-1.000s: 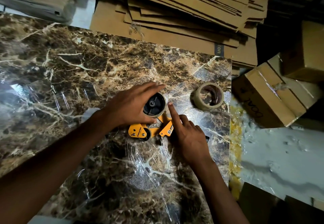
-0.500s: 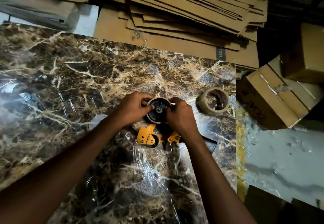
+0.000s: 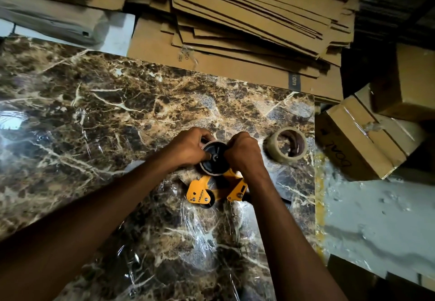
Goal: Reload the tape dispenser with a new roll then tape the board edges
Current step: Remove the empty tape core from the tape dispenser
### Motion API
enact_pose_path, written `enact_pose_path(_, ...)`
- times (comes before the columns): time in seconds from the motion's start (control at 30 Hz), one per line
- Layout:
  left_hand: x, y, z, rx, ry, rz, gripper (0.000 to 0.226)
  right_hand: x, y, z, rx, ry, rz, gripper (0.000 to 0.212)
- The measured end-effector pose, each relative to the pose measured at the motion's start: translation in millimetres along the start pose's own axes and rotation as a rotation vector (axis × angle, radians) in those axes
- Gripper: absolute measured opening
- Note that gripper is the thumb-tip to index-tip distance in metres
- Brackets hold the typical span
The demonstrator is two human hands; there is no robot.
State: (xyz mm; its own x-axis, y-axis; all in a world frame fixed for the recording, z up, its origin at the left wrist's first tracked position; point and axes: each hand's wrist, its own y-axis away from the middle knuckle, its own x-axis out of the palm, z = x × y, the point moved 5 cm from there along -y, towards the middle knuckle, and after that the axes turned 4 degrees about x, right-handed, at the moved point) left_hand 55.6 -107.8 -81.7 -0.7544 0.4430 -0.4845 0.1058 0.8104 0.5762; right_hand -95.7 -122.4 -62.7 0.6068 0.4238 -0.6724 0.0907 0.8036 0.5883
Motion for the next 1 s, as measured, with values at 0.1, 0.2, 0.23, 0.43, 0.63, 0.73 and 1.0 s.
enact_pose_path(0.1,5,3,3,0.006,-0.004,-0.034,0.046,0,2,3,-0.002,0.008,-0.003,0.026)
enact_pose_path(0.2,7,11,1,0.034,-0.054,-0.11,0.045,0,4,7,-0.03,0.049,-0.029,0.032)
enact_pose_path(0.23,8,14,1,0.037,-0.062,-0.13,0.047,0,5,8,-0.035,0.062,-0.025,0.033)
enact_pose_path(0.43,13,24,1,0.049,-0.064,-0.151,0.051,-2,5,10,-0.008,0.103,0.06,0.035)
enact_pose_path(0.63,18,30,0,0.076,-0.082,-0.224,0.046,4,7,2,-0.001,0.069,0.042,0.033)
enact_pose_path(0.73,22,35,-4,0.162,-0.132,-0.273,0.051,1,12,-1,-0.062,0.046,-0.022,0.028)
enact_pose_path(1.0,22,56,-5,0.494,-0.574,-0.229,0.087,0,62,-4,-0.528,0.213,-0.059,0.08)
